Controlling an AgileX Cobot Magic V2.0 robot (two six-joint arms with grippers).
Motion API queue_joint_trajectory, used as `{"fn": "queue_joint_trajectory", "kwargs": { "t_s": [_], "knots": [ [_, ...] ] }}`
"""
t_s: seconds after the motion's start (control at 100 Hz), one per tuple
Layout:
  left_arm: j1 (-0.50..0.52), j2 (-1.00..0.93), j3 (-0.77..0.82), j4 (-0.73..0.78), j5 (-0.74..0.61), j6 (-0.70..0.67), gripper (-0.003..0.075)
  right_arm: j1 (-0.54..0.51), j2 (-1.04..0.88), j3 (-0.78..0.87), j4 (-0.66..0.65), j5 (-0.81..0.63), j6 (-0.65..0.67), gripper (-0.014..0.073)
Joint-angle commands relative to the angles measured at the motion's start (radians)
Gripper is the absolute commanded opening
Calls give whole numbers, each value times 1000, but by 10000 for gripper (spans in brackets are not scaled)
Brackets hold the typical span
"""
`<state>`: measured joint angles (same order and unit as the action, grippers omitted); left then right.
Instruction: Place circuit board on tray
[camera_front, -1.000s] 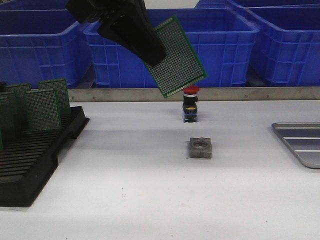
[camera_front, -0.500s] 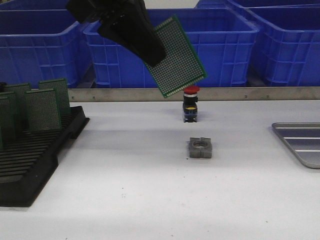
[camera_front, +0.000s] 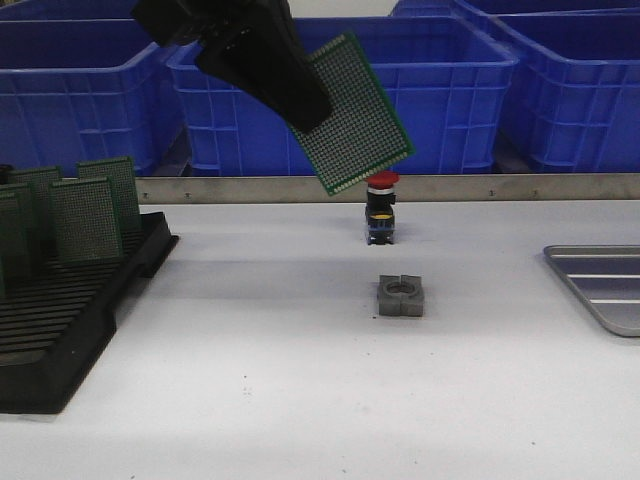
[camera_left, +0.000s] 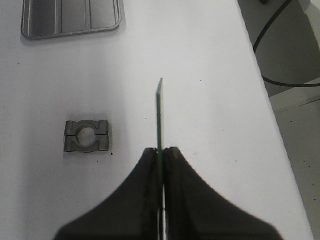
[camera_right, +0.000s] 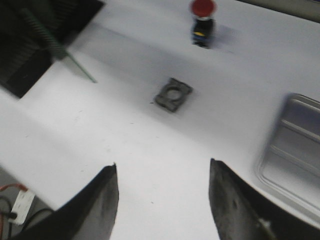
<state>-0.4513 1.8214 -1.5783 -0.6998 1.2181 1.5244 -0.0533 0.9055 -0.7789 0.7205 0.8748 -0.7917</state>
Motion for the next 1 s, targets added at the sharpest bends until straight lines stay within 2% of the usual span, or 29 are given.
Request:
{"fn": "queue_joint_trajectory", "kwargs": {
  "t_s": [0.0, 0.1, 0.19, 0.33, 0.73, 0.99],
  "knots": [
    [-10, -54, -30, -68, 55, -12, -19, 0, 88, -64, 201, 42, -270, 435],
    [-10, -54, -30, -70, 55, -12, -19, 0, 176, -90, 329, 80, -431, 435],
    [-10, -54, -30, -73, 55, -12, -19, 0, 238, -112, 394, 105, -532, 435],
    [-10, -54, -30, -76, 55, -12, -19, 44, 325, -147, 415, 103, -613, 435],
    [-10, -54, -30, -76, 55, -12, -18, 250, 524, -263, 415, 14, -673, 435],
    [-10, -54, -30, -78, 55, -12, -19, 292, 623, -324, 415, -2, -673, 426]
  ]
}}
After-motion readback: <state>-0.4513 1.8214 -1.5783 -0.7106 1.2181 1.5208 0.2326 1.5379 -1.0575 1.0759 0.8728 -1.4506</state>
